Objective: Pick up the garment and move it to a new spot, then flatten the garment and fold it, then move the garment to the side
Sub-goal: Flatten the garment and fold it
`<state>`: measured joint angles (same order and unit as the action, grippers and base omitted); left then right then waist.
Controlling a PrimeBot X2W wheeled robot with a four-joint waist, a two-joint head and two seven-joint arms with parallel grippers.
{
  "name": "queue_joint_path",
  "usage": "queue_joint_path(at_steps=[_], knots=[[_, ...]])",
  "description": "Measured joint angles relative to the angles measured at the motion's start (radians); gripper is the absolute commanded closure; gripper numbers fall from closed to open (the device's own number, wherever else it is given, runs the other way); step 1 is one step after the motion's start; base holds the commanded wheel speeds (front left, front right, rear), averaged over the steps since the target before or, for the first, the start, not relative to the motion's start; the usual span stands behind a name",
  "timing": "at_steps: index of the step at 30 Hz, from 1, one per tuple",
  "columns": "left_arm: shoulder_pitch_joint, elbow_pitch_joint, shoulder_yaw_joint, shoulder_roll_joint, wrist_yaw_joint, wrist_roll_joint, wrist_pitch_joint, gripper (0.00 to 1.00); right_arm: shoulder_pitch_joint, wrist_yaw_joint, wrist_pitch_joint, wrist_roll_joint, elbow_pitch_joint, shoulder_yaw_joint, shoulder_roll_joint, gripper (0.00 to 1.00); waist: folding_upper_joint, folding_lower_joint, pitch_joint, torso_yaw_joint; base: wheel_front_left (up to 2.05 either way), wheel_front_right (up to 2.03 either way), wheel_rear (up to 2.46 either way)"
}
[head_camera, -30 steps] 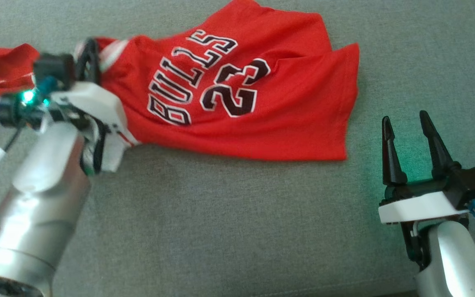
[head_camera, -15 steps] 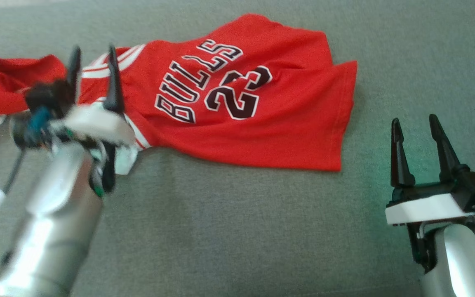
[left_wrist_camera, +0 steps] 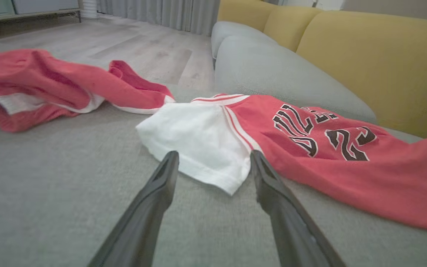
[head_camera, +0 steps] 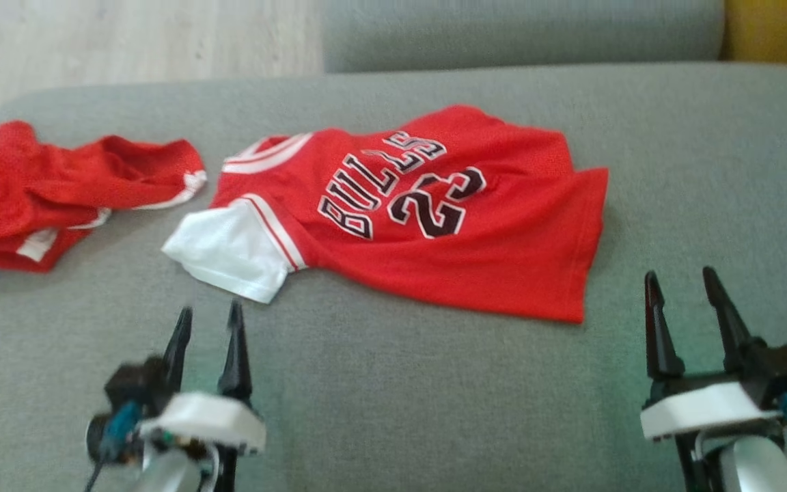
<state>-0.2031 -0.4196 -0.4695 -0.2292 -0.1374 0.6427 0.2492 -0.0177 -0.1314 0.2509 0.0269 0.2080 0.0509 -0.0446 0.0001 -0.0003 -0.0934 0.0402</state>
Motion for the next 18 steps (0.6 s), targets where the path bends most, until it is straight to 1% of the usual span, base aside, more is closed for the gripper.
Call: queue_joint_path(at_steps=[3,5,11,18], knots=[[0.069,0.048,0.023,-0.002,-0.030,0.000,0.000,0.00,0.029,0.000,0.000,0.010,0.002,-0.005,0.000,0.00,0.0000,0.0000,0.033,0.015,0.00,0.00,0.00],[0.100,0.080,0.034,-0.001,-0.039,0.000,0.000,0.00,0.045,0.000,0.000,0.019,0.004,-0.015,0.000,0.00,0.0000,0.0000,0.051,0.023,0.00,0.00,0.00],[0.156,0.134,0.047,-0.001,-0.049,-0.011,0.000,0.00,0.054,0.000,0.000,0.028,0.015,-0.037,0.000,0.00,0.0000,0.0001,0.082,0.029,0.00,0.00,0.00],[0.167,0.153,0.046,-0.001,-0.058,-0.019,0.000,0.00,0.054,0.000,0.000,0.036,0.023,-0.049,0.000,0.00,0.0000,0.0003,0.087,0.019,0.00,0.00,0.00]])
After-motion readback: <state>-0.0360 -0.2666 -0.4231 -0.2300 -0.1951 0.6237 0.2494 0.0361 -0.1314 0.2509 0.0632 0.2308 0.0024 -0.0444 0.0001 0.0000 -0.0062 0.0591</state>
